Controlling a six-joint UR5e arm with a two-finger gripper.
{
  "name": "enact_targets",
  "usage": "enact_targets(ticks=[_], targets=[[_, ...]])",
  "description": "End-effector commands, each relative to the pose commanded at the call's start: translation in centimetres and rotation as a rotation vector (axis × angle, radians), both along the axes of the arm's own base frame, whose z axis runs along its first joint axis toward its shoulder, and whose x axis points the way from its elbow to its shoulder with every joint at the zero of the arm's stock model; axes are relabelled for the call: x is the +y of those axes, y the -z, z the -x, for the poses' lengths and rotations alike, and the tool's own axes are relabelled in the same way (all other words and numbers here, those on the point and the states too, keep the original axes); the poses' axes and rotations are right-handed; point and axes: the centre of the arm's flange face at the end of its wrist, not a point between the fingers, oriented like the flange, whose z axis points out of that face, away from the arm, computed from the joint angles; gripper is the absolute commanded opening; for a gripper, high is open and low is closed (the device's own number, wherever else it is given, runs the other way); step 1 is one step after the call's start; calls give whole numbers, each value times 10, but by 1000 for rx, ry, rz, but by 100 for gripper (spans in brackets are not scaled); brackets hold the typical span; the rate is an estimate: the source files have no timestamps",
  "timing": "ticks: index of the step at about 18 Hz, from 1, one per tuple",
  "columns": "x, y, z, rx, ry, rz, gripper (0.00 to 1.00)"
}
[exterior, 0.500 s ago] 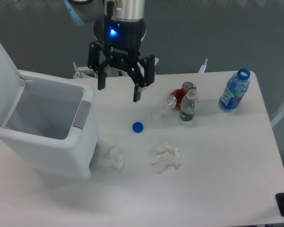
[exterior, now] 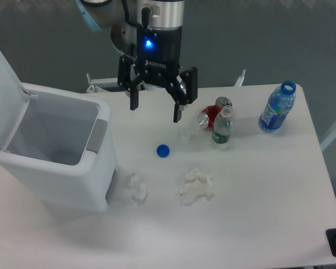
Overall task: Close the trash can
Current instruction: 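Raise the open gripper and move it up past the trash can lid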
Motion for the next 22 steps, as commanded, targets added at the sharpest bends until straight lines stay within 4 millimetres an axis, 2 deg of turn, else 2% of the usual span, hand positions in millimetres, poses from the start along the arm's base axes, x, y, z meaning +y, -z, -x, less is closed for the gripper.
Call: enact_targets(ticks=[5, 9, 14, 16, 19, 22], targets=[[-2, 5, -4, -21, -19, -13, 100], [-7, -9, -18, -62, -109, -50, 100], [-17, -42, -61, -58, -104, -113, 100], [-17, -56, -78, -87, -131, -154, 100], [-8, -67, -112, -162, -152, -199, 100], [-4, -78, -134, -199, -135, -239, 100]])
